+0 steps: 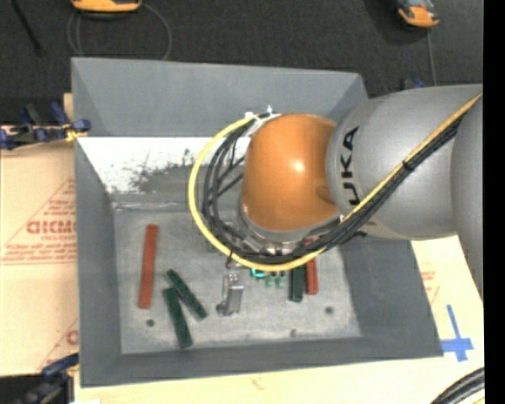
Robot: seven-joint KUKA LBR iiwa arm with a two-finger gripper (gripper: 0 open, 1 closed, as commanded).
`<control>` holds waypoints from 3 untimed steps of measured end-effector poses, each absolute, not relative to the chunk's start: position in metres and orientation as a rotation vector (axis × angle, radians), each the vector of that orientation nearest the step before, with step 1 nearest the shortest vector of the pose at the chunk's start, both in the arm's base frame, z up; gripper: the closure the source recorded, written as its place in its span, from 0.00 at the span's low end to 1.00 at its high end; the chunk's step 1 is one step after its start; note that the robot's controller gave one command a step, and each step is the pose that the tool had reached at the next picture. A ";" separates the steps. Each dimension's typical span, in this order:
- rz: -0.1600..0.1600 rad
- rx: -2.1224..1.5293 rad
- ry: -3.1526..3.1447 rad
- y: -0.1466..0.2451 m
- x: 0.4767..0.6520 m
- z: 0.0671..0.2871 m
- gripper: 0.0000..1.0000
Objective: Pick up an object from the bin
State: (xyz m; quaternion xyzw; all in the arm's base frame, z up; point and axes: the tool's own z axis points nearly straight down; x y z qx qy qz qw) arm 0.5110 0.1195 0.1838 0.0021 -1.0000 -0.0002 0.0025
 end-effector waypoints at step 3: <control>-0.001 -0.243 -3.132 0.130 0.513 0.087 0.00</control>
Offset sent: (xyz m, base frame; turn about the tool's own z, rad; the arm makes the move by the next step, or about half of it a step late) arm 0.0022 0.0185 -0.1138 0.2524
